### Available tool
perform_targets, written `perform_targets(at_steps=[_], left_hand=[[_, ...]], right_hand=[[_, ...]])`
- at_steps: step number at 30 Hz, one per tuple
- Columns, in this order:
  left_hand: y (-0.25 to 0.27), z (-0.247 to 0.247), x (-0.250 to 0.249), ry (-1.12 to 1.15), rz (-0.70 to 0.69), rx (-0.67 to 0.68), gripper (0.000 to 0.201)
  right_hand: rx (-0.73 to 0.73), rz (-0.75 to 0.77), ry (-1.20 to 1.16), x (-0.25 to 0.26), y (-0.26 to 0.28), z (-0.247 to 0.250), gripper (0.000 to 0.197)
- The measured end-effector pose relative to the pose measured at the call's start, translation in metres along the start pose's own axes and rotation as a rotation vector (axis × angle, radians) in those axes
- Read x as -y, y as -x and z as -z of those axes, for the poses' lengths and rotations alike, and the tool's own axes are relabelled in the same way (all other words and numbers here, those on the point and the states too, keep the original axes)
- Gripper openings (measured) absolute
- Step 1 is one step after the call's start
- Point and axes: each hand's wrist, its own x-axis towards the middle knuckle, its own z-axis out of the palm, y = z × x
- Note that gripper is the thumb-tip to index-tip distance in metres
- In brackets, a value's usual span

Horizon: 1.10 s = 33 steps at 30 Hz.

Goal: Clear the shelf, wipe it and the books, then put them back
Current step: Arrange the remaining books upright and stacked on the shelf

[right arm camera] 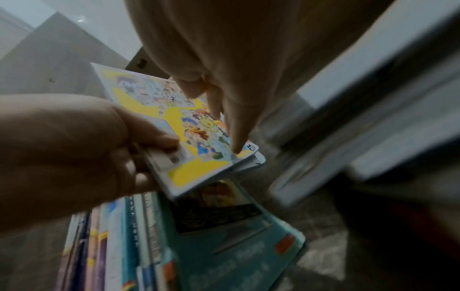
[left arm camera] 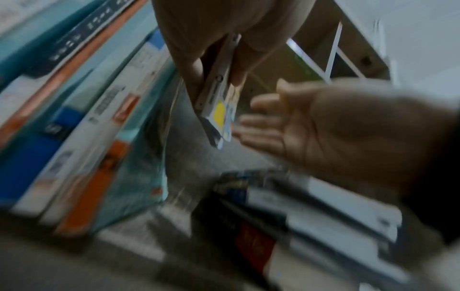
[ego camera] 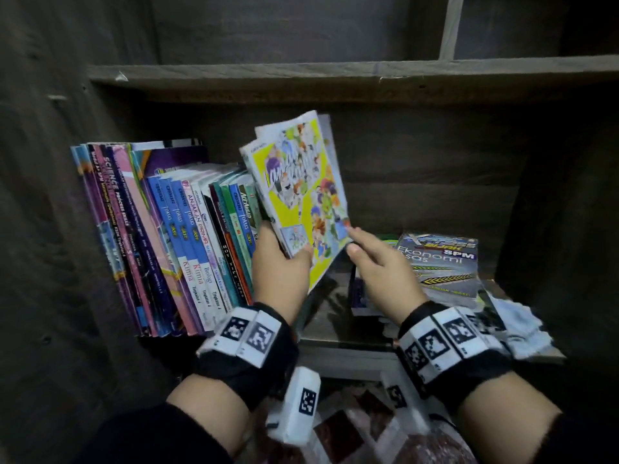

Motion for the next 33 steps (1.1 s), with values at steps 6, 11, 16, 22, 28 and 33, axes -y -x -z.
perform_targets(at_steps=[6, 11, 16, 22, 28, 33], left_hand=[[0.033, -0.014, 0.033, -0.315, -0.051, -0.084, 0.014], [0.040, -0.014, 0.062, -0.523, -0.107, 0.137, 0.018], [0.039, -0.012, 0.065, -0.654, 0.011, 0.414, 0.021], [0.014, 0.015, 0.049, -1.013, -0.050, 0.605, 0.020], [0.017, 0.014, 0.048, -1.079, -0.033, 0.560, 0.024], [0.018, 0.017, 0.032, -1.045, 0.014, 0.633, 0.024]], right_hand=[[0.236, -0.139, -0.371, 0.002, 0.003, -0.052, 0.044], [0.222, -0.200, -0.360, -0.010, 0.010, -0.065, 0.063], [0.215, -0.316, -0.333, -0.028, 0.006, -0.070, 0.043], [0.256, -0.310, -0.307, -0.034, 0.005, -0.081, 0.027], [0.295, -0.279, -0.267, -0.033, 0.007, -0.083, 0.039], [0.298, -0.256, -0.046, -0.019, 0.008, -0.078, 0.042]])
